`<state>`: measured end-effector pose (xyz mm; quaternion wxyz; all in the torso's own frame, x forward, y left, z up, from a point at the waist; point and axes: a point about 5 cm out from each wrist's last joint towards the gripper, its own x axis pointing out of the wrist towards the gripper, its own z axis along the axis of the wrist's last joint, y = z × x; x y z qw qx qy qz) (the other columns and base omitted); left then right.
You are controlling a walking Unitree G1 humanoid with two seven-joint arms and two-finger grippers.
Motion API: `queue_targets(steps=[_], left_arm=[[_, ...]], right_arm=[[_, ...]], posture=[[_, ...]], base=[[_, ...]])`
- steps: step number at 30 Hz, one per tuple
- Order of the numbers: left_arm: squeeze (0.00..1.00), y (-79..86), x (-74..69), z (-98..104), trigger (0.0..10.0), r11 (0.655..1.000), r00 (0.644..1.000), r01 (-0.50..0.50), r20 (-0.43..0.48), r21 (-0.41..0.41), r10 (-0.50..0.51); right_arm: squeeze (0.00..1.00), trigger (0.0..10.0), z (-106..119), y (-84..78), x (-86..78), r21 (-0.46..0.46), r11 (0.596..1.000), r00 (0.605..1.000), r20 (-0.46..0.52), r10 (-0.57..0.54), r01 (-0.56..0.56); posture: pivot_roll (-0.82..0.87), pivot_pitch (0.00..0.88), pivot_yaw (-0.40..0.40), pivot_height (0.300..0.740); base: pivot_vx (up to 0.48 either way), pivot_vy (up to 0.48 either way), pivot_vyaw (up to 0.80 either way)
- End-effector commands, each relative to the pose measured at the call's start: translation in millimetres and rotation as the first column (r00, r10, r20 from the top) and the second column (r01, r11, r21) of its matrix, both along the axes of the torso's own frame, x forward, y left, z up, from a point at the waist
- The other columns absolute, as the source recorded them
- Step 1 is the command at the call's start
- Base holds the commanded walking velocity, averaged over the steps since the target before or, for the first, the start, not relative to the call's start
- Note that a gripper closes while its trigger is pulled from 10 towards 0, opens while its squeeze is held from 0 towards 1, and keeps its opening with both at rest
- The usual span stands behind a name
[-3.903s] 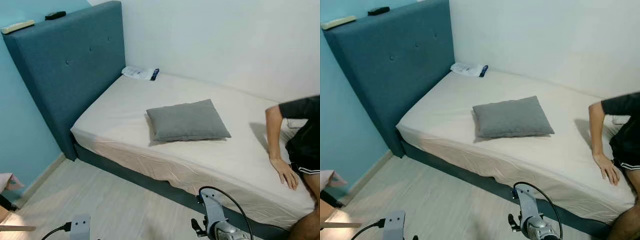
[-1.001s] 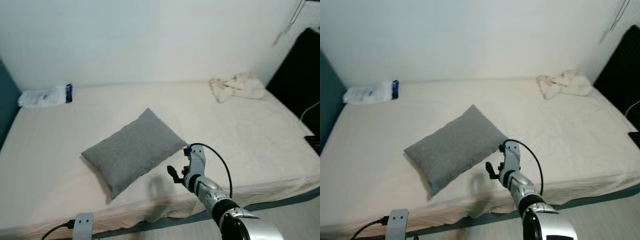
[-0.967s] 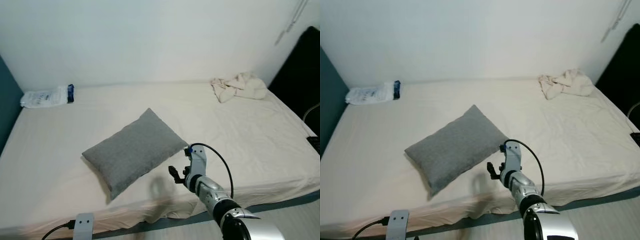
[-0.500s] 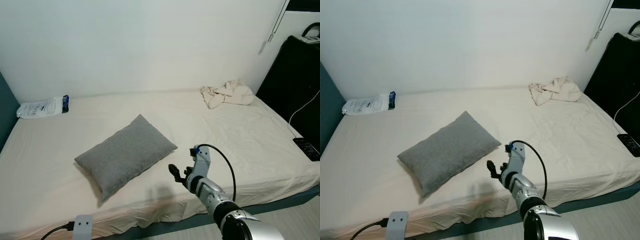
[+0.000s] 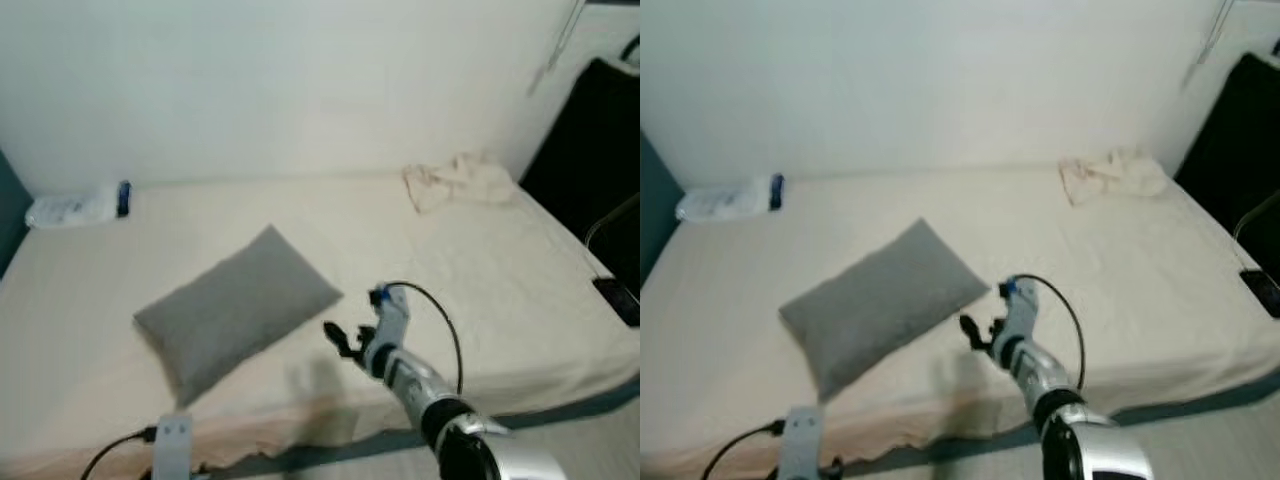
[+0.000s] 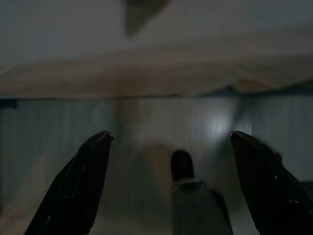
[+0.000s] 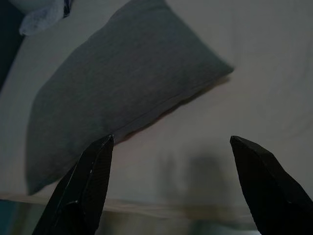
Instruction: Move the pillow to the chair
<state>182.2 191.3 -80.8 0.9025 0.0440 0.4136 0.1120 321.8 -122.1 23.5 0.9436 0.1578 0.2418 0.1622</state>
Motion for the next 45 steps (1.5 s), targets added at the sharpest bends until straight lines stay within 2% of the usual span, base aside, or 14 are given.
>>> queue_targets(steps=[1,28,32,39,45], left_arm=[[0.00,2.8,-10.0,-4,10.0,1.000,1.000,0.006,-0.031,0.011,-0.005],[0.00,1.5,-2.3,-1,10.0,0.998,0.998,0.060,-0.009,0.021,-0.060],[0.00,-2.0,-3.5,-2,10.0,0.996,0.996,0.085,-0.019,0.009,-0.085],[0.00,-1.8,-3.4,-2,10.0,0.997,0.997,0.077,-0.020,0.008,-0.077],[0.00,0.9,-1.3,-1,10.0,0.998,0.998,0.064,-0.009,0.017,-0.064]], right_arm=[[0.00,10.0,-1,11.9,-2.3,-0.004,0.998,0.998,0.009,0.055,-0.055],[0.00,10.0,2,3.6,1.1,-0.001,1.000,1.000,0.023,0.003,-0.003],[0.00,10.0,0,0.1,1.6,-0.042,0.998,0.999,0.003,-0.040,0.040],[0.00,10.0,1,-5.3,3.1,-0.045,0.995,0.996,0.000,-0.085,0.085],[0.00,10.0,5,-10.8,6.8,-0.017,0.992,0.992,-0.006,-0.125,0.125]], posture=[[-0.06,0.028,-0.071,0.740],[-0.06,0.051,-0.054,0.740],[-0.06,0.051,-0.054,0.740],[-0.07,0.051,-0.056,0.740],[-0.06,0.055,-0.054,0.740]], base=[[0.000,0.000,0.70],[0.000,0.000,0.78],[0.000,-0.241,0.00],[0.000,-0.470,0.00],[0.000,0.000,0.00]])
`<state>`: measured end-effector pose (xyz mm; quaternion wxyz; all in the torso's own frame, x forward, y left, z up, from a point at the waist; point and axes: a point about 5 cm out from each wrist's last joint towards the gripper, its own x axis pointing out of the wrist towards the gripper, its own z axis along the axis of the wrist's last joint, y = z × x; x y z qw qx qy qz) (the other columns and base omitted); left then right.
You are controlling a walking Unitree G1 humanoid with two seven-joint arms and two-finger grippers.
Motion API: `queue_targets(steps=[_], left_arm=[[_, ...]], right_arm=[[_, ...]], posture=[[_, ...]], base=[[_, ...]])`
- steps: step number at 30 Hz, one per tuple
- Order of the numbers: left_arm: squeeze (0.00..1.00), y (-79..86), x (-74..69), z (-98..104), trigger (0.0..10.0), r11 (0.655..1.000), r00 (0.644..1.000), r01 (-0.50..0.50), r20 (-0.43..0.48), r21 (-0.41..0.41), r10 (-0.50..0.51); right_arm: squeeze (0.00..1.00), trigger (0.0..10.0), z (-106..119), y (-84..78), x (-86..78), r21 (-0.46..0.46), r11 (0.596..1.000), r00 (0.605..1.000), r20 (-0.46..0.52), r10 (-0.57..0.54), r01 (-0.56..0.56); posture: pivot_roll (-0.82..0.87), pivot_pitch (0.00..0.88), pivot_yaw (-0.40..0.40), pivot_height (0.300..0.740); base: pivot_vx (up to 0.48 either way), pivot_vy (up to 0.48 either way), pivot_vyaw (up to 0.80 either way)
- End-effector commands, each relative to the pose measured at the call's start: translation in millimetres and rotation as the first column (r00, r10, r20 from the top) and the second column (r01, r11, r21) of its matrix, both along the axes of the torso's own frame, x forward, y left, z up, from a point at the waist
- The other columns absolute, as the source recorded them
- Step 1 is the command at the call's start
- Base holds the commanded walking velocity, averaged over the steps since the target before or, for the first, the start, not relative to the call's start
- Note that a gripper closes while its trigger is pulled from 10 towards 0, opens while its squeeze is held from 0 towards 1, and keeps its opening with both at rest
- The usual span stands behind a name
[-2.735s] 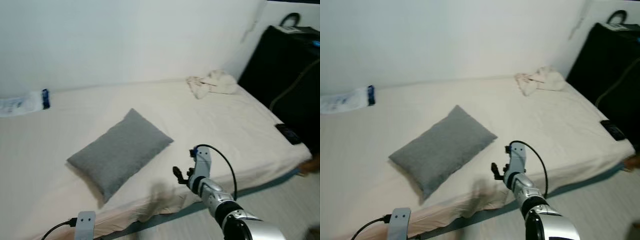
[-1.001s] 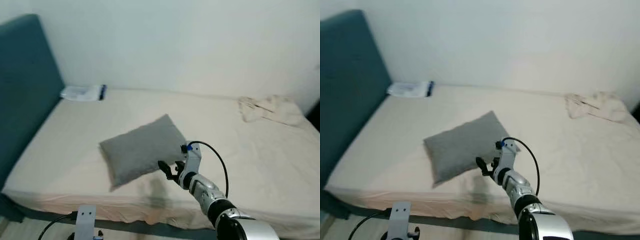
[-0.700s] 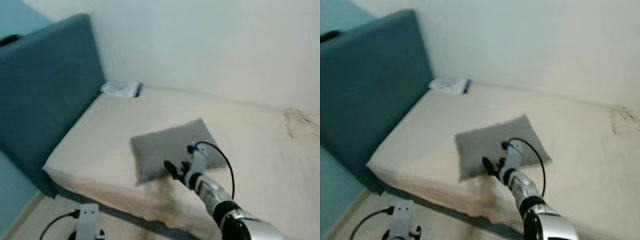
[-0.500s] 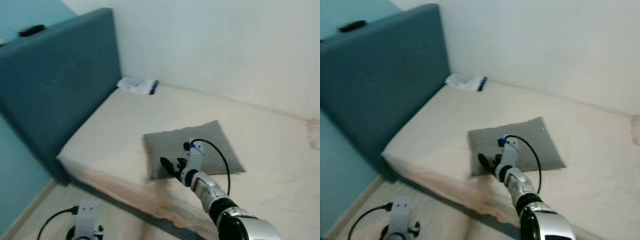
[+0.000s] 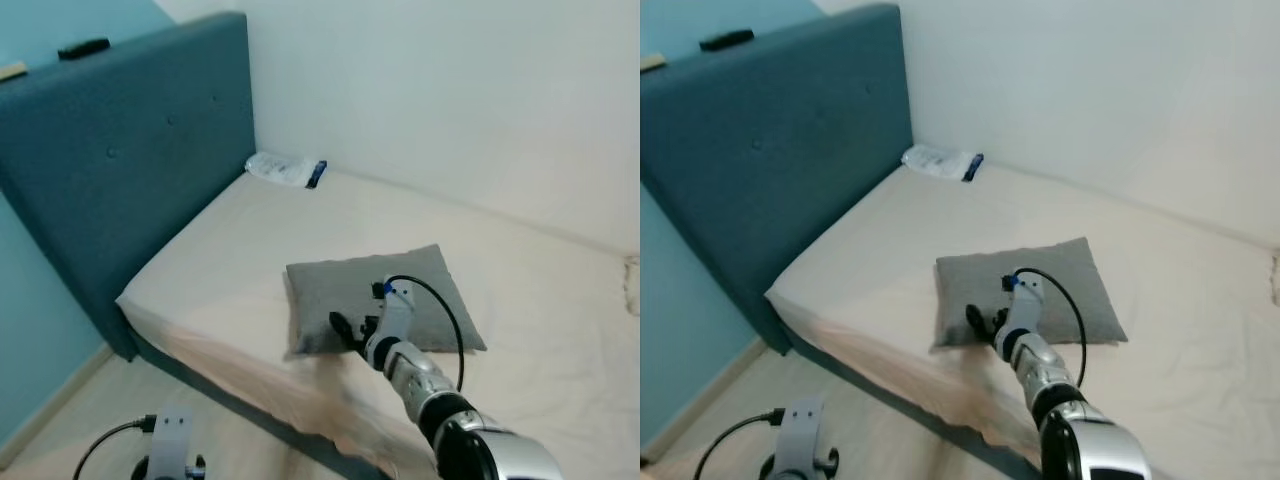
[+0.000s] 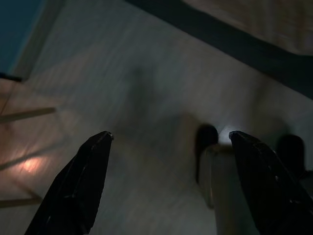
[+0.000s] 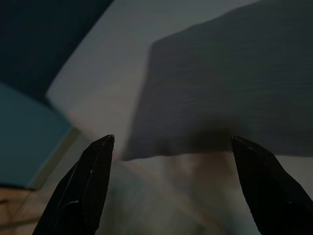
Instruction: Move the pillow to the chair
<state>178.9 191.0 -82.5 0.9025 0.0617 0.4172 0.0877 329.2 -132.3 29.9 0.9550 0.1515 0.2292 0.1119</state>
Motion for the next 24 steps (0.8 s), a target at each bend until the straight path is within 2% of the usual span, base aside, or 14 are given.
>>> queue_targets(steps=[1,13,17,24], left_arm=[[0.00,1.4,2.0,1,10.0,1.000,1.000,0.006,0.004,0.007,-0.006],[0.00,6.1,-2.1,0,10.0,1.000,1.000,0.003,-0.010,0.023,-0.003],[0.00,10.1,-5.6,-1,10.0,0.999,1.000,-0.007,-0.020,0.031,0.008],[0.00,10.4,-11.5,-4,10.0,0.999,0.999,0.011,-0.045,0.040,-0.010]], right_arm=[[0.00,10.0,0,-2.3,0.6,0.025,0.999,0.999,-0.021,-0.039,0.039],[0.00,10.0,6,-14.7,7.3,0.037,0.994,0.993,-0.047,-0.104,0.106],[0.00,10.0,11,-21.8,10.5,0.050,0.990,0.991,-0.032,-0.129,0.130],[0.00,10.0,13,-24.4,12.0,0.071,0.987,0.990,-0.023,-0.141,0.142]], posture=[[-0.06,0.055,-0.054,0.740],[-0.06,0.061,-0.058,0.735],[-0.06,0.061,-0.050,0.710],[-0.07,0.065,-0.045,0.680]], base=[[0.000,0.000,0.00],[0.000,0.000,0.00],[0.000,0.000,0.00],[0.000,0.000,0.00]])
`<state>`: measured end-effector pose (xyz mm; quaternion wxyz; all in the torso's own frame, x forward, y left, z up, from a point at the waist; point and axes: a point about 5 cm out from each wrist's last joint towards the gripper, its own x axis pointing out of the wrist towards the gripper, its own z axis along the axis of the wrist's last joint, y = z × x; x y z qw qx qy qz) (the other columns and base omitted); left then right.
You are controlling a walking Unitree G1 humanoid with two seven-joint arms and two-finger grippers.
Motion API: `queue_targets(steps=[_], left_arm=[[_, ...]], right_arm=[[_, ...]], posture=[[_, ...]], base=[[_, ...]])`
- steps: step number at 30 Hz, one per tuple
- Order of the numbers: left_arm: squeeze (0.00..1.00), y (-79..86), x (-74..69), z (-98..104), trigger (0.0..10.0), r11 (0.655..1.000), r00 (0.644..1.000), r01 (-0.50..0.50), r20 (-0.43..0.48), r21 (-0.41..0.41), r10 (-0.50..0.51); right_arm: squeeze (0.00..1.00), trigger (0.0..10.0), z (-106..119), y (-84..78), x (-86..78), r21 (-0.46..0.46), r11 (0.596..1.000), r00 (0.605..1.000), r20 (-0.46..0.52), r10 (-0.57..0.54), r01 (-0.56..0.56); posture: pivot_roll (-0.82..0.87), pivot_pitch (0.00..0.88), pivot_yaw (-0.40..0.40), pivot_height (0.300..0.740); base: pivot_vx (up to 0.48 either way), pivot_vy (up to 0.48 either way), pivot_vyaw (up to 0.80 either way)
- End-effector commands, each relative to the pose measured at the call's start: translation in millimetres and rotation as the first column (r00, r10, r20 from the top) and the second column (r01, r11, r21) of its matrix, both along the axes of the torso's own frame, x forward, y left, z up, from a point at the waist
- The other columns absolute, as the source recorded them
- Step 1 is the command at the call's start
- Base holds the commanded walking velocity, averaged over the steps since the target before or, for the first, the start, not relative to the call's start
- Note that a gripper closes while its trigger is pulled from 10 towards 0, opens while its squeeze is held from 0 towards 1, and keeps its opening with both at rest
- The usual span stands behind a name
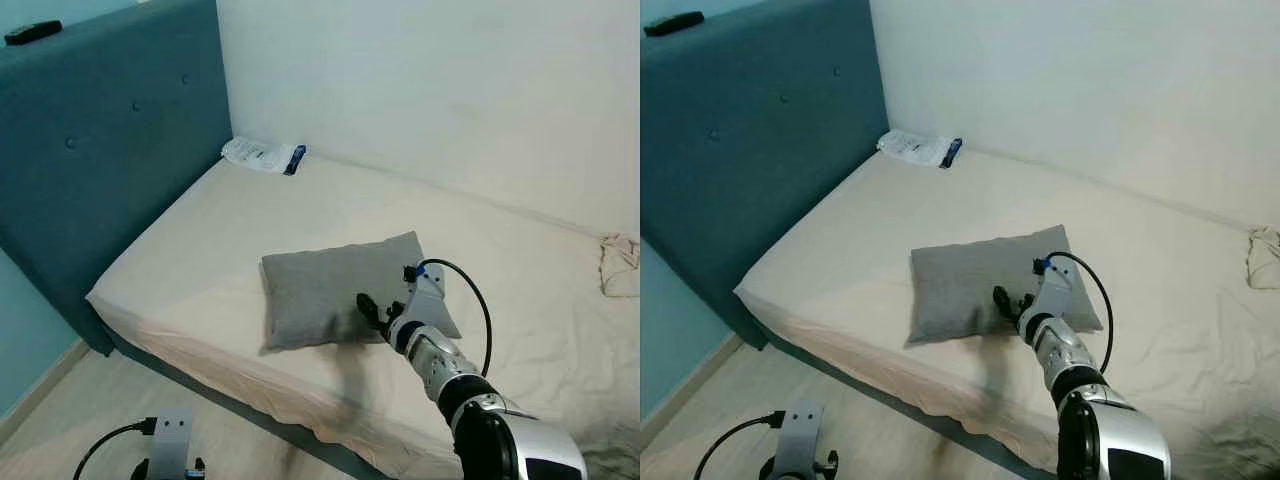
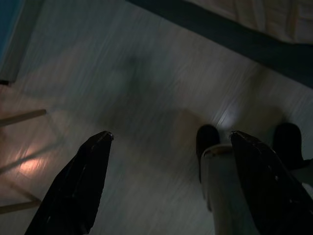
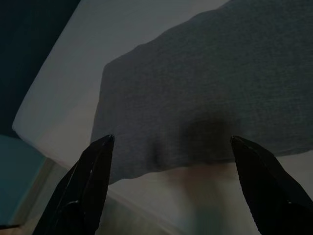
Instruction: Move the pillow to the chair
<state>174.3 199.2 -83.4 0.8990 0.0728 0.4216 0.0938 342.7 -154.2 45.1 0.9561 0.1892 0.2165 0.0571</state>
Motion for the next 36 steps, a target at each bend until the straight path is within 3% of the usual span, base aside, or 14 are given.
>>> queue_targets(steps=[1,14,19,22,26,29,30,36], left_arm=[[0.00,2.3,-7.1,-3,10.0,1.000,0.999,0.014,-0.034,0.016,-0.013],[0.00,10.2,-20.0,-7,10.0,0.999,0.998,0.002,-0.064,0.040,0.001],[0.00,16.2,-20.9,-6,10.0,0.998,0.999,-0.026,-0.043,0.049,0.028],[0.00,19.6,-18.5,-4,10.0,0.998,0.999,-0.032,-0.023,0.056,0.034],[0.00,32.3,-9.3,5,10.0,0.995,0.999,-0.032,0.046,0.091,0.028],[0.00,34.4,-8.3,6,10.0,0.995,0.998,-0.031,0.056,0.096,0.026],[0.00,42.4,-1.0,14,10.0,0.992,0.994,-0.021,0.105,0.124,0.008],[0.00,62.8,7.8,29,10.0,0.980,0.980,0.016,0.191,0.196,-0.054]], right_arm=[[0.00,10.0,-2,-2.8,-1.4,0.025,1.000,1.000,-0.017,-0.016,0.017],[0.00,10.0,4,-8.7,1.3,0.079,0.997,1.000,0.022,-0.021,0.019],[0.00,10.0,20,-10.2,10.6,0.148,0.989,0.993,0.113,-0.026,0.009],[0.00,10.0,26,-11.4,13.8,0.168,0.986,0.988,0.149,-0.029,0.004],[0.00,10.0,47,-9.0,22.8,0.230,0.970,0.960,0.281,0.004,-0.071],[0.00,10.0,50,-8.1,23.7,0.237,0.968,0.955,0.298,0.011,-0.085],[0.00,10.0,57,-8.9,26.7,0.273,0.957,0.944,0.329,0.002,-0.097],[0.00,10.0,55,-17.6,26.1,0.396,0.918,0.946,0.295,-0.131,0.004]], posture=[[-0.07,0.065,-0.045,0.675],[-0.05,0.085,-0.041,0.605],[-0.04,0.110,-0.029,0.585],[-0.03,0.124,-0.021,0.585],[-0.01,0.168,0.019,0.585],[-0.01,0.173,0.024,0.585],[0.01,0.209,0.052,0.585],[0.05,0.274,0.101,0.561]], base=[[0.000,0.000,0.00],[0.000,0.000,0.00],[0.000,0.000,0.00],[0.000,0.000,0.00],[0.000,0.000,0.00],[0.000,0.000,0.00],[0.000,0.000,0.00],[0.000,0.000,0.00]])
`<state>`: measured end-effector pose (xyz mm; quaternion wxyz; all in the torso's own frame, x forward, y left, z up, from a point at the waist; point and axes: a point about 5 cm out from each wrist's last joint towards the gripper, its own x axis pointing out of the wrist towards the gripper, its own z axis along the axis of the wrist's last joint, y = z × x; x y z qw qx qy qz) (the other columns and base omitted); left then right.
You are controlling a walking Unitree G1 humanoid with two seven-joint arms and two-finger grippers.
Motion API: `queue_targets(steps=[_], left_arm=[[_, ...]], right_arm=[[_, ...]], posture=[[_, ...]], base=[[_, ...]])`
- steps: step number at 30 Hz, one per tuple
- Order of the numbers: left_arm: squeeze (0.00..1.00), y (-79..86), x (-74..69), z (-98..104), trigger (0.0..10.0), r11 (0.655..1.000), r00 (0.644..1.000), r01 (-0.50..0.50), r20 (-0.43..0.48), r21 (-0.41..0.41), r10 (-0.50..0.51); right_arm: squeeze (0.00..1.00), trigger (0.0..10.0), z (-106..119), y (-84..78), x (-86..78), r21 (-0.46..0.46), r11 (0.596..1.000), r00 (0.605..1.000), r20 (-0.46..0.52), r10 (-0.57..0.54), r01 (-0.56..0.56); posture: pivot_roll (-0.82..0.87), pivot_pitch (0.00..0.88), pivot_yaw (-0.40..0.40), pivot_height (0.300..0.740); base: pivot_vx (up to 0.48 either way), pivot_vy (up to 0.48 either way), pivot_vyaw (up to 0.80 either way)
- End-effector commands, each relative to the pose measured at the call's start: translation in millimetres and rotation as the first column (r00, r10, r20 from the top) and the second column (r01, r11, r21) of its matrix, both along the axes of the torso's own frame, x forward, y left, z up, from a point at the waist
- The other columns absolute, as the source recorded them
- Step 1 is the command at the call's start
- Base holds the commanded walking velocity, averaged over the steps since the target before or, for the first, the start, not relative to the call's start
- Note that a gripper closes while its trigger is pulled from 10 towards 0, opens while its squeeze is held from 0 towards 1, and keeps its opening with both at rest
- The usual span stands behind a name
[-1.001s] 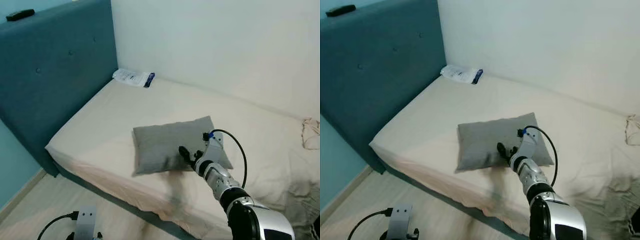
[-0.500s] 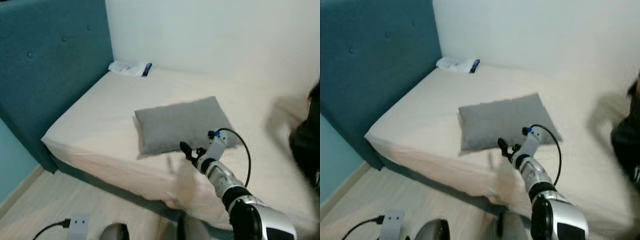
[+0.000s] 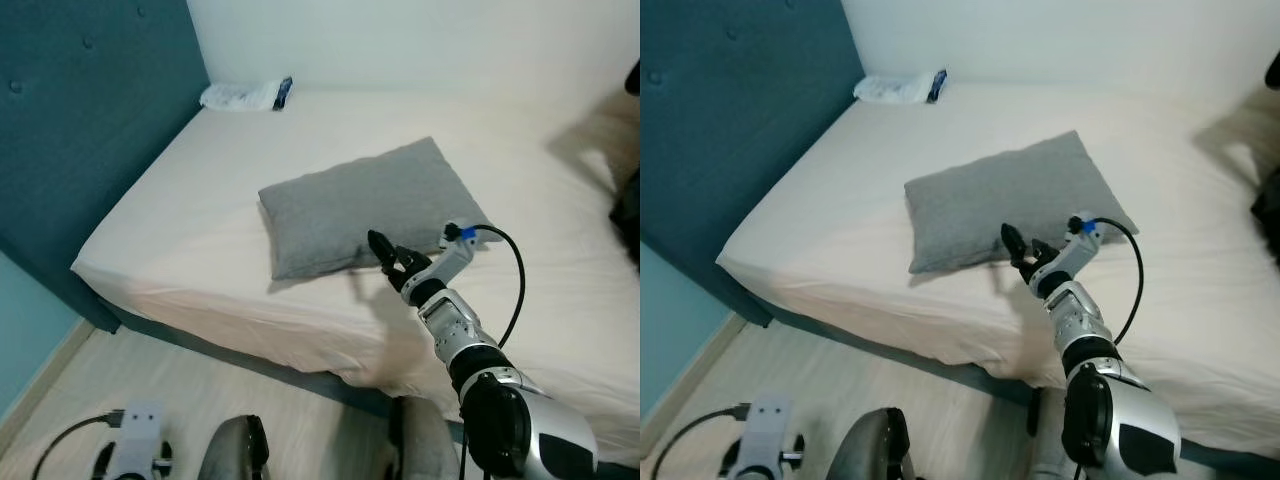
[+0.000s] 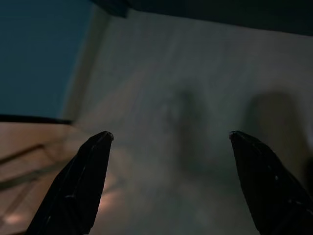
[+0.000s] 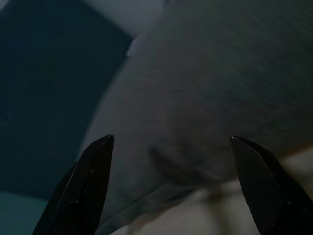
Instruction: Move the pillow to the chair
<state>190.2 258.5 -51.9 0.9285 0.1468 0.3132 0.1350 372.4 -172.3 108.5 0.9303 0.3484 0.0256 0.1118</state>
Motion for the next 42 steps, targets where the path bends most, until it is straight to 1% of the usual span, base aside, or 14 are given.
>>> queue_targets(steps=[1,3,4,5,9,13,17,23,31,32,34,35,38,42], left_arm=[[0.00,3.4,-8.1,-2,10.0,1.000,1.000,0.023,-0.018,0.013,-0.023],[0.00,17.0,-7.9,7,10.0,0.999,0.999,0.014,0.045,0.047,-0.016],[0.00,17.0,-7.9,7,10.0,0.999,0.999,0.014,0.045,0.047,-0.016],[0.00,26.1,-5.5,17,10.0,0.998,0.993,-0.015,0.116,0.059,0.008],[0.00,32.4,-0.6,33,10.0,0.996,0.978,-0.011,0.211,0.087,-0.008],[0.00,31.9,2.6,38,10.0,0.995,0.970,0.006,0.240,0.098,-0.030],[0.00,24.3,6.5,38,10.0,0.996,0.967,0.022,0.252,0.083,-0.042],[0.00,7.6,3.7,34,10.0,0.997,0.966,0.047,0.251,0.054,-0.059],[0.00,0.6,2.8,34,10.0,0.997,0.966,0.055,0.249,0.046,-0.065],[0.00,0.7,2.5,33,10.0,0.998,0.967,0.053,0.247,0.045,-0.063],[0.00,0.7,2.5,33,10.0,0.998,0.967,0.053,0.247,0.045,-0.063],[0.00,0.3,3.2,33,10.0,0.998,0.968,0.047,0.245,0.043,-0.056],[0.00,-0.5,4.6,33,10.0,0.998,0.968,0.040,0.246,0.041,-0.049],[0.00,-5.0,12.6,35,10.0,0.999,0.964,0.024,0.263,0.030,-0.031]], right_arm=[[0.00,10.0,-9,0.5,-3.5,0.044,0.999,0.999,-0.041,-0.021,0.023],[0.00,10.0,-11,-5.3,-5.1,0.135,0.988,0.997,-0.044,-0.070,0.075],[0.00,10.0,-11,-5.3,-5.1,0.135,0.988,0.997,-0.044,-0.070,0.075],[0.00,10.0,-9,-10.3,-5.0,0.198,0.975,0.995,-0.031,-0.100,0.104],[0.00,10.0,-1,-18.0,-2.9,0.275,0.952,0.989,0.013,-0.145,0.136],[0.00,10.0,6,-19.6,-0.3,0.278,0.952,0.988,0.046,-0.149,0.130],[0.00,10.0,35,-12.5,8.6,0.245,0.969,0.971,0.226,-0.079,0.022],[0.00,10.0,55,-12.2,17.1,0.194,0.981,0.964,0.256,-0.076,0.026],[0.00,10.0,69,-6.4,25.6,0.178,0.983,0.970,0.230,-0.081,0.040],[0.00,3.8,72,-4.2,26.9,0.169,0.985,0.969,0.236,-0.077,0.037],[0.00,3.8,72,-4.2,26.9,0.169,0.985,0.969,0.236,-0.077,0.037],[0.00,0.0,80,3.1,29.3,0.167,0.986,0.961,0.273,-0.041,-0.005],[0.00,0.0,86,8.1,30.5,0.160,0.986,0.953,0.301,-0.013,-0.037],[0.00,0.0,84,17.2,31.0,0.074,0.995,0.958,0.286,0.036,-0.060]], posture=[[0.05,0.274,0.101,0.561],[0.09,0.321,0.123,0.546],[0.09,0.321,0.123,0.546],[0.10,0.339,0.129,0.536],[0.14,0.361,0.137,0.526],[0.14,0.368,0.138,0.526],[0.13,0.373,0.136,0.540],[0.12,0.380,0.129,0.540],[0.13,0.370,0.118,0.540],[0.13,0.365,0.113,0.540],[0.13,0.365,0.113,0.540],[0.13,0.351,0.100,0.540],[0.13,0.345,0.094,0.540],[0.11,0.312,0.073,0.540]], base=[[0.000,0.000,0.00],[0.000,0.000,0.00],[0.000,0.000,0.00],[0.000,0.000,0.00],[0.000,0.000,0.00],[0.000,0.000,0.00],[0.000,0.000,0.00],[0.000,0.000,0.00],[0.000,0.000,0.00],[0.000,0.000,0.00],[0.000,0.000,0.00],[0.000,0.000,0.00],[0.000,0.000,0.00],[0.000,0.000,0.00]])
